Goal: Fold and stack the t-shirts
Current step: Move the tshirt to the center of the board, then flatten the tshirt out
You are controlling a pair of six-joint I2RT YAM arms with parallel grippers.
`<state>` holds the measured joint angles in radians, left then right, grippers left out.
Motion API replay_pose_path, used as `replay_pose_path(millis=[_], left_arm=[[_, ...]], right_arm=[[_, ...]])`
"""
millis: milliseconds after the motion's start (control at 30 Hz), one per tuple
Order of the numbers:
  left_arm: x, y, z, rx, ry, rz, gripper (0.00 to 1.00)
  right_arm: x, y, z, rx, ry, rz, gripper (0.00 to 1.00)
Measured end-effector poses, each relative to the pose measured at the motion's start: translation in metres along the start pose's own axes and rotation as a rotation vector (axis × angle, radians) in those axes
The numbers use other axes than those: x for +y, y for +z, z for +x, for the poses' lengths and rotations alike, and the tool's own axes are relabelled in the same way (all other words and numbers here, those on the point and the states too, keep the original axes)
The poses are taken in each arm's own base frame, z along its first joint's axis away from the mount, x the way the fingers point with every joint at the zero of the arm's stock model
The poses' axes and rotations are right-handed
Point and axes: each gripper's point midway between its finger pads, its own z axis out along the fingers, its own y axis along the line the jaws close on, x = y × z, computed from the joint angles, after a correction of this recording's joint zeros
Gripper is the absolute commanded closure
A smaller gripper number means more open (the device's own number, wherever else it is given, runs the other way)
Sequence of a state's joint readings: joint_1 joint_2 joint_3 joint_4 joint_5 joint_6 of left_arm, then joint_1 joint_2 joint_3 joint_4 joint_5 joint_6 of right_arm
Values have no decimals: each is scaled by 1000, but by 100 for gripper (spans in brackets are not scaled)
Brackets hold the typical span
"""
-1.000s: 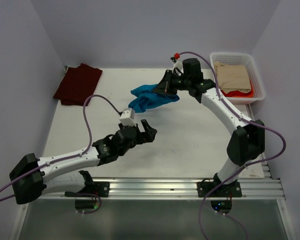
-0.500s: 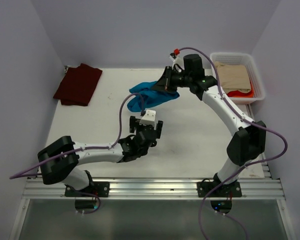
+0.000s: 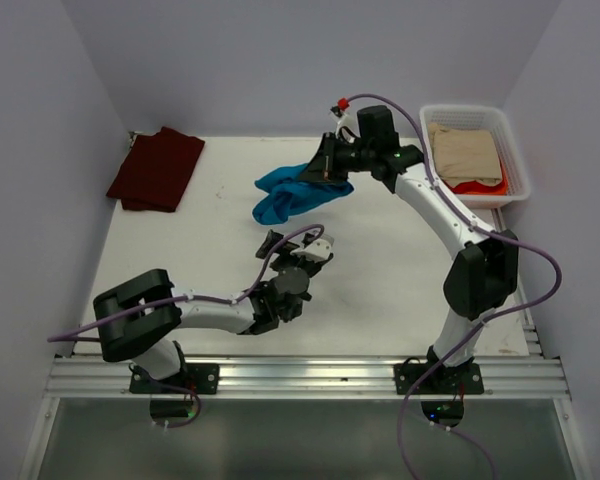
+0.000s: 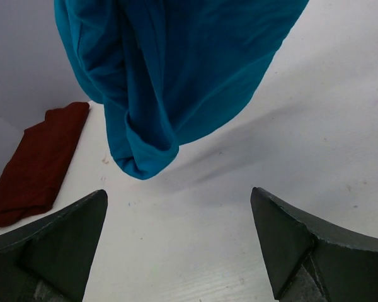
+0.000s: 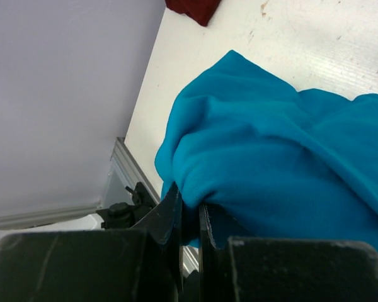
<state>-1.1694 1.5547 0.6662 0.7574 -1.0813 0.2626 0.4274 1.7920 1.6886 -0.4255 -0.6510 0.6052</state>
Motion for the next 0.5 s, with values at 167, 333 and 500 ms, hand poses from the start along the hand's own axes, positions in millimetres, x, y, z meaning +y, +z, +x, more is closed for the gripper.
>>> replay_pose_path(millis=[167,333,500], left_arm=[[11,18,16,25,56,-44,0],[28,35,24,46,59,-90,2],[29,41,35,66,80,-95,17]], right_arm=[[8,-1,5,22,-3,-17,100],[18,-7,8,25,-13,-32,100],[35,-25,9,0,-41,-53,100]])
